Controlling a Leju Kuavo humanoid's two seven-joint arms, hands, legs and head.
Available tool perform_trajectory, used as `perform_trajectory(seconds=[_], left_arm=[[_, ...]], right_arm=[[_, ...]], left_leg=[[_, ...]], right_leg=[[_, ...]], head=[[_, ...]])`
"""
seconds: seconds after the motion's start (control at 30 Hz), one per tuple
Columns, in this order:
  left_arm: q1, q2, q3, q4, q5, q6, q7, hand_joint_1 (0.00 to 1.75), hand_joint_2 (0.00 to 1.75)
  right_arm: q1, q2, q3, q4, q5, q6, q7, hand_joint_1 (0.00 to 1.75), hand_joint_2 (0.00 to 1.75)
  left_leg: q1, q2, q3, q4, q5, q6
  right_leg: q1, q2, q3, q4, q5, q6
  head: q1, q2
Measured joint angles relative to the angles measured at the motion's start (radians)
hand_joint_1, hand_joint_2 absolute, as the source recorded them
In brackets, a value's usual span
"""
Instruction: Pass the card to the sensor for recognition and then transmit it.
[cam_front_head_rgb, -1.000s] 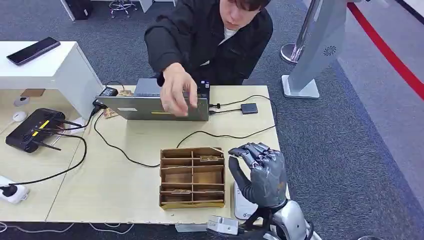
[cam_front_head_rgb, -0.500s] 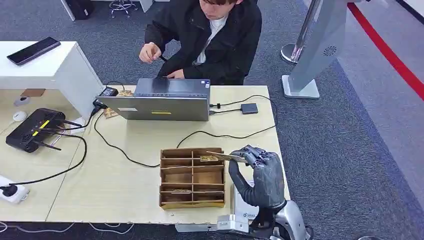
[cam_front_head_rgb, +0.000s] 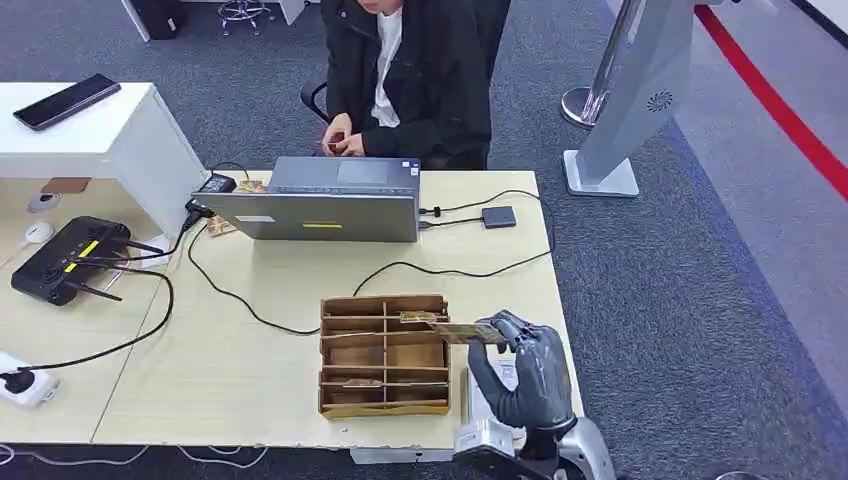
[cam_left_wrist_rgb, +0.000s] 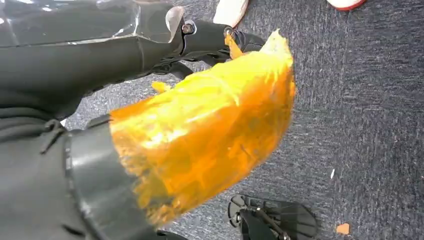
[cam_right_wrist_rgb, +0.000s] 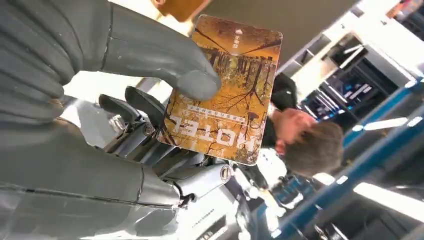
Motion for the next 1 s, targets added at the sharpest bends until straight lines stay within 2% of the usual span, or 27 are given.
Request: perform_trajectory(seconds=[1.0], left_arm=[[0.000, 0.000, 0.000, 0.000, 0.026, 0.006, -0.006, 0.00, 0.00]], right_arm=[[0.056, 0.003, -0.023, 0.060, -0.095, 0.014, 0.015, 1.75, 1.75]], left_leg=[[0.000, 0.000, 0.000, 0.000, 0.000, 0.000]], right_leg=[[0.000, 0.000, 0.000, 0.000, -0.001, 0.001]], head=[[0.000, 0.000]])
